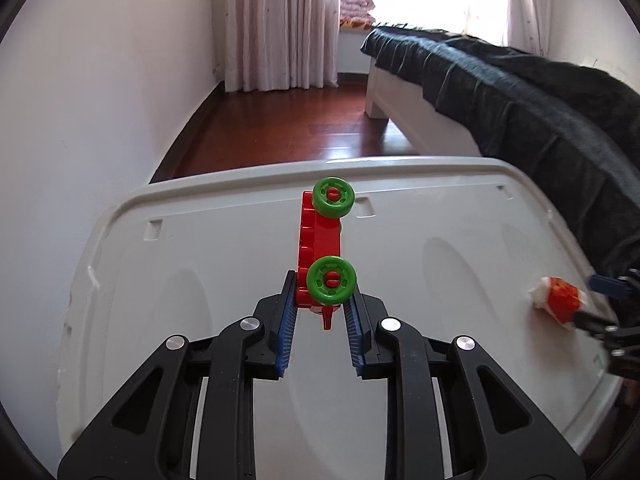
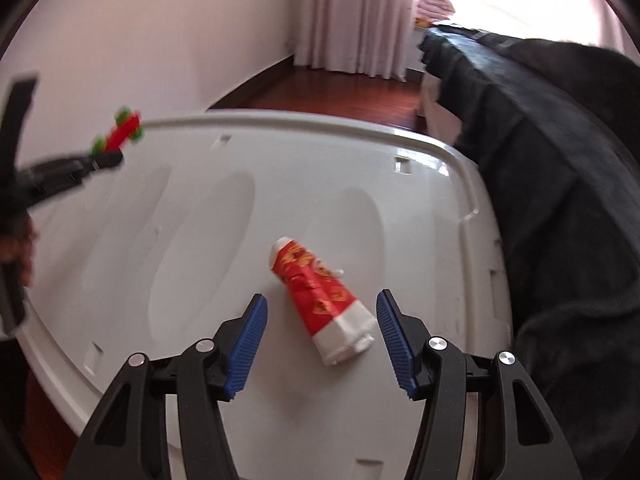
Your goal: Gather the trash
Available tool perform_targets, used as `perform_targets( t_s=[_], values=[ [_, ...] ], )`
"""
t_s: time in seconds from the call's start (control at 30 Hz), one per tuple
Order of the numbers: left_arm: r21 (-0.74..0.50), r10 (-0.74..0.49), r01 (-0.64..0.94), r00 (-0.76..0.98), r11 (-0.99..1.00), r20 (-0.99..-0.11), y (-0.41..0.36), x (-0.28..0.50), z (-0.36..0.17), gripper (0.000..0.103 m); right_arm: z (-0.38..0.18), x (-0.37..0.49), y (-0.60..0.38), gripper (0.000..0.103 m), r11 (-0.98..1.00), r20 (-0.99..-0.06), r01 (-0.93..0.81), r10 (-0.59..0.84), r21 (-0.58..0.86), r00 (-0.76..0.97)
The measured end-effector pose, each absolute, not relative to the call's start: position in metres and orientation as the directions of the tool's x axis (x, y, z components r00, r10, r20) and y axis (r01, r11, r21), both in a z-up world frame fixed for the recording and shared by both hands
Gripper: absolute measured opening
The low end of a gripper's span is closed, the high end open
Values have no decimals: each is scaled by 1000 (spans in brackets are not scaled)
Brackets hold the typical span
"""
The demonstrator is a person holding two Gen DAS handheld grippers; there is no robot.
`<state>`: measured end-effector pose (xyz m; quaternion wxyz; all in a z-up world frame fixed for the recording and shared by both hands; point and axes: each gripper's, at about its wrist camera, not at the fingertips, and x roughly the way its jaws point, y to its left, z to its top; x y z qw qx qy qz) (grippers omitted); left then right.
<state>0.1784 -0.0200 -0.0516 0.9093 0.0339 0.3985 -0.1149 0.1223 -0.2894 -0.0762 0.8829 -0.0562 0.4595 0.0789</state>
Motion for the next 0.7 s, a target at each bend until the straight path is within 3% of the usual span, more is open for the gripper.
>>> perform_targets(
  t_s=[0.17, 0.27, 0.37, 0.7],
  values=[
    [-41, -202, 250, 665, 967, -719, -19, 161, -42, 22, -93, 140, -282, 56, 971, -843, -236, 88, -48, 531],
    [-44, -207, 251, 671, 967, -712, -19, 151, -39, 22, -106, 148, -282, 30, 967, -871, -253, 111, -15, 478],
    [-38, -203, 252, 674, 967, -710, -20, 141, -39, 22, -106, 145, -282, 24, 977, -879, -216, 103, 0, 466],
    [-59, -207, 235, 677, 970, -706, -11, 83, -27, 22, -56, 77, -256, 23, 974, -825, -189, 204, 120, 527]
  ],
)
